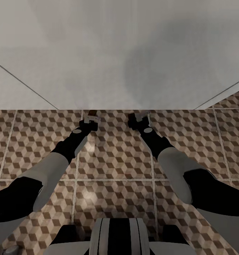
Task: Take the four mousetraps from the cabinet in the bathroom and place them on the bathroom floor. Make sure all four end up on the same floor surface, and ensure that at least two of them are either under or directly next to the same bathroom sink.
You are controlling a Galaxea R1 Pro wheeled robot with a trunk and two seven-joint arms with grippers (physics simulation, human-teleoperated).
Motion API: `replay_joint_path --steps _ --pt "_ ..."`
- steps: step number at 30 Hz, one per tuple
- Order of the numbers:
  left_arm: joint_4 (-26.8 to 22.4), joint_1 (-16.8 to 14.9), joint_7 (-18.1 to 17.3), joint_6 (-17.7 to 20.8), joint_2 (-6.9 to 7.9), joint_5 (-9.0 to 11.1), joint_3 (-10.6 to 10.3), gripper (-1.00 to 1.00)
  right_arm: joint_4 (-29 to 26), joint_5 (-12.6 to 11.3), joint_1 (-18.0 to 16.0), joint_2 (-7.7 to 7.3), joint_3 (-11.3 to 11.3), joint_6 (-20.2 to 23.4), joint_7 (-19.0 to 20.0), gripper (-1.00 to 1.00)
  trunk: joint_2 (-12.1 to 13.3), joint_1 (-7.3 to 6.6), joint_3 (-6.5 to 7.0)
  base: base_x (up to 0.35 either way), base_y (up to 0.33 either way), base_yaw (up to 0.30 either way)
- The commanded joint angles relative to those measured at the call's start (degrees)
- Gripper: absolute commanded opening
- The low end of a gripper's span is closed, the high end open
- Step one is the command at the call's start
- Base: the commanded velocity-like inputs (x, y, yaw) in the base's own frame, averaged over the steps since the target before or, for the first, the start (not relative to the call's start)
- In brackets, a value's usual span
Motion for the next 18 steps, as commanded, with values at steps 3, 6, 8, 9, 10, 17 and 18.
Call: replay_joint_path --steps 3,6,8,9,10,17,18 --pt "-0.10 -0.02 0.48 0.29 0.06 0.38 -0.44 -1.00 0.04 0.39 -0.04 0.00 0.20 -1.01 -0.15 -1.00 -0.01 -0.01 -0.03 0.000 0.000 0.000" --pt "-0.19 -0.01 0.49 0.29 0.03 0.40 -0.44 -1.00 0.03 0.47 -0.05 0.00 0.23 -2.38 -0.36 -1.00 -0.01 -0.01 -0.03 0.000 0.000 0.000" --pt "-0.38 0.01 0.49 0.29 -0.07 0.43 -0.44 -1.00 0.06 0.49 -0.05 0.00 0.23 -3.29 -0.42 -1.00 -0.01 -0.01 -0.03 0.000 0.000 0.000" --pt "-0.47 0.01 0.49 0.29 -0.12 0.44 -0.44 -1.00 0.06 0.50 -0.05 0.00 0.23 -4.03 -0.46 -1.00 -0.01 -0.01 -0.03 0.000 0.000 0.000" --pt "-0.50 0.02 0.49 0.29 -0.14 0.44 -0.44 -1.00 0.06 0.50 -0.05 0.00 0.24 -4.41 -0.47 -1.00 -0.01 -0.01 -0.03 0.000 0.000 0.000" --pt "-0.87 0.05 0.66 0.32 -0.15 0.46 -0.44 -1.00 0.06 0.59 -0.05 0.00 0.32 -6.05 -0.57 -1.00 -0.01 -0.01 -0.03 0.000 0.000 0.000" --pt "-0.89 0.05 0.66 0.32 -0.14 0.46 -0.44 -1.00 0.07 0.60 -0.05 0.00 0.32 -6.08 -0.57 -1.00 -0.01 -0.01 -0.03 0.000 0.000 0.000"
